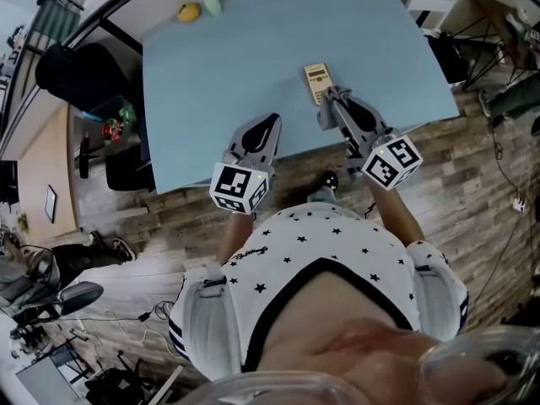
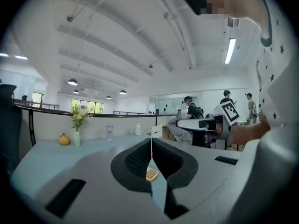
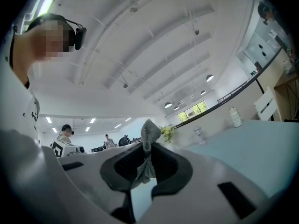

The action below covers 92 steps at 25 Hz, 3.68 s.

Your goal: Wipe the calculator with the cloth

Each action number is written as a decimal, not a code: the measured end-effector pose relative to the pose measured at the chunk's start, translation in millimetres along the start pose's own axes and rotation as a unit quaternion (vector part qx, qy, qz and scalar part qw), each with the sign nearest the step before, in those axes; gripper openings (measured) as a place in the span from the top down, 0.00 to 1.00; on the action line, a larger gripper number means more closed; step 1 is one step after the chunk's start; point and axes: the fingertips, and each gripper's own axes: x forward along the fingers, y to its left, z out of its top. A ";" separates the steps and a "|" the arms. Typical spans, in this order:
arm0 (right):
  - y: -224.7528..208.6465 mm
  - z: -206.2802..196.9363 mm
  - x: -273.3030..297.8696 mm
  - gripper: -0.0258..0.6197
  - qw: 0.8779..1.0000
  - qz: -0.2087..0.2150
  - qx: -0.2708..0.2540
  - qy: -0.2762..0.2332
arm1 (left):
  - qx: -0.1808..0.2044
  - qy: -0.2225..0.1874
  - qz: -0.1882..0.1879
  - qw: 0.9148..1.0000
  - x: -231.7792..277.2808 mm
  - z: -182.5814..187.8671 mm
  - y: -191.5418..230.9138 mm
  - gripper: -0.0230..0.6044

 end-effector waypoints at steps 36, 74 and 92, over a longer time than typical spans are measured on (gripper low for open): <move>-115.6 -48.3 64.6 0.89 0.990 0.038 -0.011 0.134 | -0.031 0.007 0.118 0.993 50.8 -12.0 39.8 0.91; -203.4 -200.8 164.1 0.89 0.921 0.014 -0.082 0.381 | -0.056 0.000 0.160 0.985 92.1 -7.4 140.0 0.91; -219.9 -195.5 152.1 0.89 0.920 -0.017 -0.093 0.380 | -0.053 0.001 0.147 0.988 92.4 -5.4 134.9 0.91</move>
